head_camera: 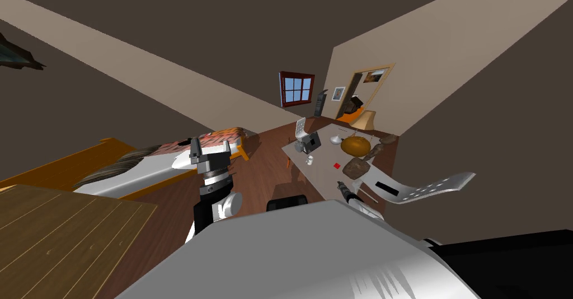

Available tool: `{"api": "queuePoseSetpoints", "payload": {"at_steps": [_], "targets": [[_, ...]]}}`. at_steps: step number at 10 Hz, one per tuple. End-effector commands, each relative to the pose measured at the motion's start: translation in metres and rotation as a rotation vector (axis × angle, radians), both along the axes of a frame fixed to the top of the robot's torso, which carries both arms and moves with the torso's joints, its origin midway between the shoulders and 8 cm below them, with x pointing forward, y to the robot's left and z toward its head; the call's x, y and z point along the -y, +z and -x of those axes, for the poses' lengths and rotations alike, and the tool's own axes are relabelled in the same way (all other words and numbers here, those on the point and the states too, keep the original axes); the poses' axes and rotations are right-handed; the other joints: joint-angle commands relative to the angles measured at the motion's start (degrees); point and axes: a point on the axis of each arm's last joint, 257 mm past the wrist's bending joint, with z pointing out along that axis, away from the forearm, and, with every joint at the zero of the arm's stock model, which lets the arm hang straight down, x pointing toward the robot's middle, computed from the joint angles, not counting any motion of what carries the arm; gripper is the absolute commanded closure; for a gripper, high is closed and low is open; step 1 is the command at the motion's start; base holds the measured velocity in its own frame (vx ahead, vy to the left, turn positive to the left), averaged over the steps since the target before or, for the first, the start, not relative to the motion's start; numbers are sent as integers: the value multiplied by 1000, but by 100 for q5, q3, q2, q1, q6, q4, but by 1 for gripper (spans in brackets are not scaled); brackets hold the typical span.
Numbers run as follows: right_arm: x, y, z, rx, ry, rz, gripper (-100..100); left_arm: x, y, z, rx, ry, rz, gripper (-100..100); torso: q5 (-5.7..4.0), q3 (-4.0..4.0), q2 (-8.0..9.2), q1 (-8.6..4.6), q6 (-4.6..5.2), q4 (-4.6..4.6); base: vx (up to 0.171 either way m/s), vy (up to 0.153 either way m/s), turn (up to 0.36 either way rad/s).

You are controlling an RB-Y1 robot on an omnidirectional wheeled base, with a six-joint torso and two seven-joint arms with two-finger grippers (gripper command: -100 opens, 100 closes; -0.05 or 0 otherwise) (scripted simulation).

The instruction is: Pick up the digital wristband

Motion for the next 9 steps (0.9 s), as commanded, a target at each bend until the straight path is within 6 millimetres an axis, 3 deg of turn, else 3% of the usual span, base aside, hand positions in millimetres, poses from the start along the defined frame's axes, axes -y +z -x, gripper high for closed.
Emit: {"api": "queuePoseSetpoints", "payload": {"at_steps": [1, 5, 6, 7, 8, 9], "targets": [[6, -2, 5, -15, 14, 21, -100, 0, 0, 0, 0, 0, 0, 0, 0, 0, 0, 0, 0, 0, 22, -10, 74], [26, -5, 33, -86, 68, 110, -100, 0, 0, 0, 0, 0, 0, 0, -1, 0, 1, -3, 2, 0, 25, -16, 126], [21, -5, 28, -75, 57, 92, -100, 0, 0, 0, 0, 0, 0, 0, -1, 0, 0, -3, 0, 0, 13, -14, 37], [22, -5, 28, -75, 59, 96, 0, 0, 0, 0, 0, 0, 0, 0, -1, 2, 4, -1, 3, 0, 0, 0, 0], [9, -11, 13, -21, -67, -4, -100, 0, 0, 0, 0, 0, 0, 0, 0, 4, 8, 3, 2, 1, -61, -74, 56], [13, -10, 13, 6, -121, -32, -100, 0, 0, 0, 0, 0, 0, 0, -4, 13, 24, -18, 0, 5, -70, -87, 41]]}}
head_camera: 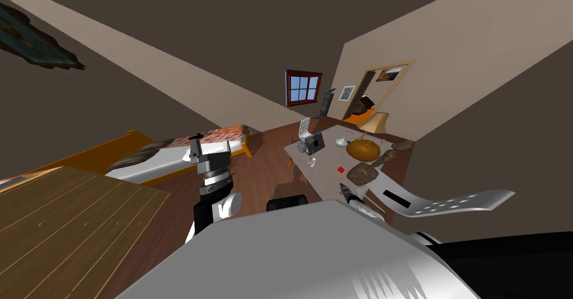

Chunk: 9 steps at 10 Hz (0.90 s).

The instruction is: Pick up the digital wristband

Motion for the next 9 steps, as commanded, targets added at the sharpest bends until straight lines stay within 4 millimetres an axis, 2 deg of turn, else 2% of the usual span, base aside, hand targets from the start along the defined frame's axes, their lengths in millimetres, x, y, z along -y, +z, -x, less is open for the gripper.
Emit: {"api": "queuePoseSetpoints", "payload": {"at_steps": [1, 8, 9], "targets": [[0, 0, -2, 43, -91, -58, -100, 0, 0, 0, 0, 0, 0, 0, 0, 0, 0, 0, 0, 0, -36, -38, -5], [3, -1, 0, 150, -315, -196, -100, 0, 0, 0, 0, 0, 0, 0, 6, -13, -22, 30, 0, -5, 1, 3, -2], [-10, -8, 6, 142, -300, -187, -100, 0, 0, 0, 0, 0, 0, 0, 6, -12, -21, 30, 0, -5, 40, -61, 3]]}}
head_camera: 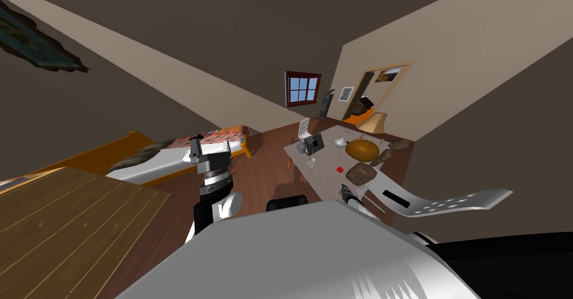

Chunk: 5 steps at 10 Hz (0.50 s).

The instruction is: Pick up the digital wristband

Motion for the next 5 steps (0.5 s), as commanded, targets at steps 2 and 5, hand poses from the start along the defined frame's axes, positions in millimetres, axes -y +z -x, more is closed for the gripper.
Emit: {"api": "queuePoseSetpoints", "payload": {"at_steps": [2, 5], "targets": [[-19, -11, 9, -1, 3, 5, -100, 0, 0, 0, 0, 0, 0, 0, -4, -8, -14, -20, -1, -3, 81, -119, 9], [-19, -11, 9, 0, 2, 3, -100, 0, 0, 0, 0, 0, 0, 0, -23, -15, -25, -62, -7, -3, 23, -42, 5]]}}
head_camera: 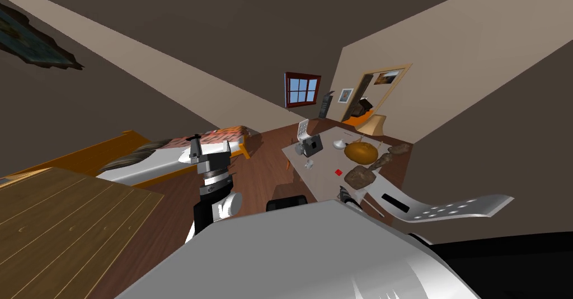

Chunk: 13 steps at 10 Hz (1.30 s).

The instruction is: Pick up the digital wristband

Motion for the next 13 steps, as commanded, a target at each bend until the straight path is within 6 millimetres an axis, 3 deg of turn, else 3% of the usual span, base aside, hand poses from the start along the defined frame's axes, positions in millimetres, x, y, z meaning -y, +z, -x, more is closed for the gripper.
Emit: {"api": "queuePoseSetpoints", "payload": {"at_steps": [1, 5, 6, 7, 12, 13], "targets": [[0, 0, 0, 0, 0, 0, 100, 0, 0, 0, 0, 0, 0, 0, 0, 0, 0, 0, 0, 0, 0, 0, 0], [0, 1, -1, 2, 2, 3, 100, 0, 0, 0, 0, 0, 0, 0, -4, -3, -3, -4, 3, -3, 0, 0, 0], [1, 1, -1, 2, 2, 3, 0, 0, 0, 0, 0, 0, 0, 0, -5, -3, -3, -4, 3, -4, 0, 0, 0], [13, 7, -5, 0, 0, 1, 100, 0, 0, 0, 0, 0, 0, 0, -5, -4, -3, -4, 3, -4, -42, 77, -8], [25, 14, -8, 4, -3, 2, 100, 0, 0, 0, 0, 0, 0, 0, -2, 6, 16, 24, 7, -2, -42, 63, -8], [24, 14, -8, 2, -1, 1, 0, 0, 0, 0, 0, 0, 0, 0, -3, 2, 7, 11, 7, -4, -5, 7, -1]]}}
